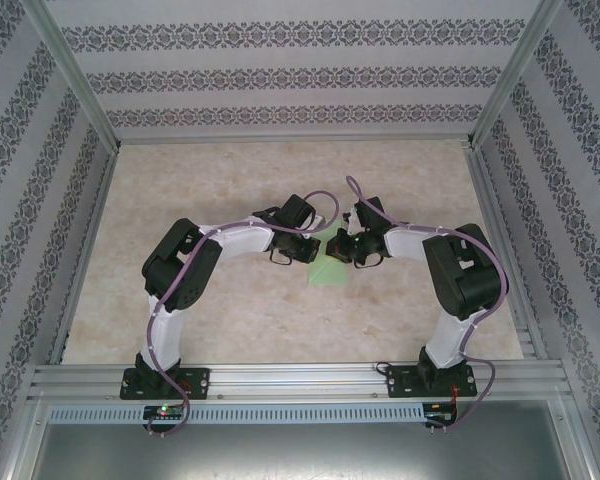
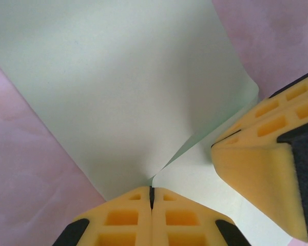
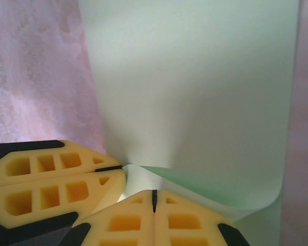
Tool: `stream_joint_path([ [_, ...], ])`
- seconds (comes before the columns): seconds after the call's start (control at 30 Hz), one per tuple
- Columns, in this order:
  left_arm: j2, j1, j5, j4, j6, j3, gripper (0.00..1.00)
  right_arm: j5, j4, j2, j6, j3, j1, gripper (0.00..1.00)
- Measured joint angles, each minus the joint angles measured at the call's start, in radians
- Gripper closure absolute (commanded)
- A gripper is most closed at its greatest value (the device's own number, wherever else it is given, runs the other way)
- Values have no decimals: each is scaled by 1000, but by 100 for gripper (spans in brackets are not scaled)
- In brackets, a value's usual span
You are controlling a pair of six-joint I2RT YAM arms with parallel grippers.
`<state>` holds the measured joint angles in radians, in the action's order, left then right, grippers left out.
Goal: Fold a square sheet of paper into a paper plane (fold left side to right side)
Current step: Fold the triangle a second time at the center of the table.
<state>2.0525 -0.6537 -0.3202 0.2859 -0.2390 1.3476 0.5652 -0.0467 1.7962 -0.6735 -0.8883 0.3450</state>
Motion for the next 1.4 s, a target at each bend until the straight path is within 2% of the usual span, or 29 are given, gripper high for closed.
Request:
stream_joint_path([
  [0.37,0,0,0,2,1,1,93,-31,-39,0,35,0,0,100],
  [0.57,0,-1,1,2,1,2,89,-45,-51,0,52,0,0,100],
  [0.73,0,-2,0,3,3,3,77,-45,-43,0,53,7,0,100],
  [0.87,-21,-6,10,19,1,3,63,-42,-29,-1,53,14,0,100],
  [0.93,-51,-6,18,28,0,2,62,-42,-28,-1,53,14,0,100],
  [1.13,-208,-5,-7,37,-5,-24,66,-42,-28,-1,53,14,0,100],
  [1.23,-245,-6,-82,18,-23,-50,70,-42,-28,-1,53,14,0,100],
  [1.4,-220,-6,-233,-41,-77,-133,74,-42,-29,-2,54,14,0,100],
])
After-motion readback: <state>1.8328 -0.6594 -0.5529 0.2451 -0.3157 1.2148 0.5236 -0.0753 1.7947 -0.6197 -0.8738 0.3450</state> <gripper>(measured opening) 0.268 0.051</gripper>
